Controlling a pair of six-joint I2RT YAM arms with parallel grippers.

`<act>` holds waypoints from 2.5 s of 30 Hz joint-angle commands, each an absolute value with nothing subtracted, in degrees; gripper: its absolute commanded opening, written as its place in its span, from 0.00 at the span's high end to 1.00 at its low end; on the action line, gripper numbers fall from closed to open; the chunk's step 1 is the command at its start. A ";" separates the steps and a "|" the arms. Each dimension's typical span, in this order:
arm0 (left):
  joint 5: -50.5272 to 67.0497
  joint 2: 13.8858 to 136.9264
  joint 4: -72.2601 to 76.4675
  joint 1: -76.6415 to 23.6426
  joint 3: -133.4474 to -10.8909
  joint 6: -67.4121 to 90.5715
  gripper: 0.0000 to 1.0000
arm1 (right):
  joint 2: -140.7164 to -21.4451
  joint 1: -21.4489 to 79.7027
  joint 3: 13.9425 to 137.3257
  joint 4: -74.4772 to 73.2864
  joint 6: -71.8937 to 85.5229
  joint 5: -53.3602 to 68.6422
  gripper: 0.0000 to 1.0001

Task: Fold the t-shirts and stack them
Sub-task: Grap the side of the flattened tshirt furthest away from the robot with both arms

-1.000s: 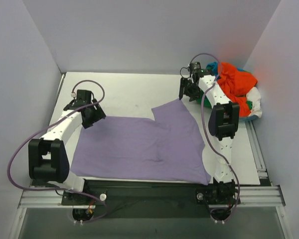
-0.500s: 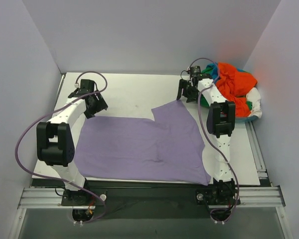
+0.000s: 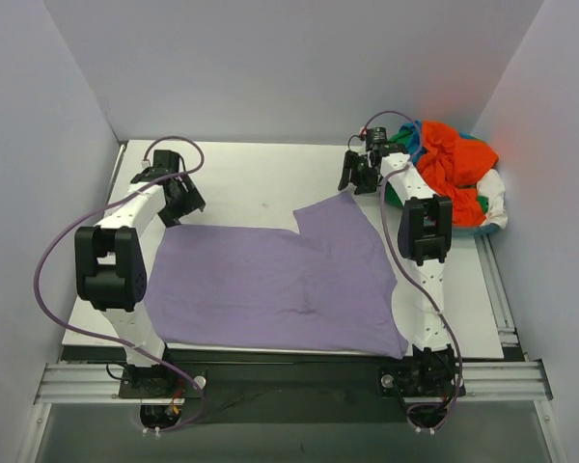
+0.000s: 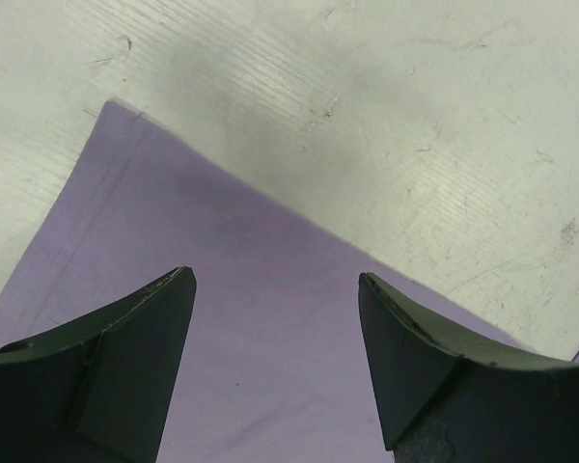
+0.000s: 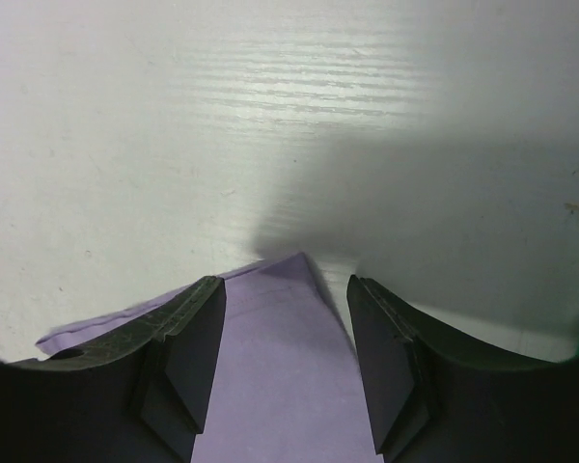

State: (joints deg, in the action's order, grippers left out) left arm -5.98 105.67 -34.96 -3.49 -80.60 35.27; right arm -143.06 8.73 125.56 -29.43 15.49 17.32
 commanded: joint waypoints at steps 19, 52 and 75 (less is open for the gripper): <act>-5.36 106.08 -35.15 1.30 -82.35 31.20 0.21 | -144.23 12.30 127.00 -32.52 13.10 9.41 0.89; -11.69 119.09 -37.35 5.19 -92.29 26.72 0.57 | -136.85 11.95 119.71 -32.61 13.80 2.72 1.00; -10.02 121.73 -37.79 5.19 -91.58 26.98 0.81 | -136.06 11.34 119.18 -32.61 13.89 2.81 1.00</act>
State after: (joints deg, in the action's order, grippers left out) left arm -10.48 120.79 -36.93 4.75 -90.08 27.20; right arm -140.03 12.03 120.09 -29.78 13.89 3.90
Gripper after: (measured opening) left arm 0.215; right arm 0.024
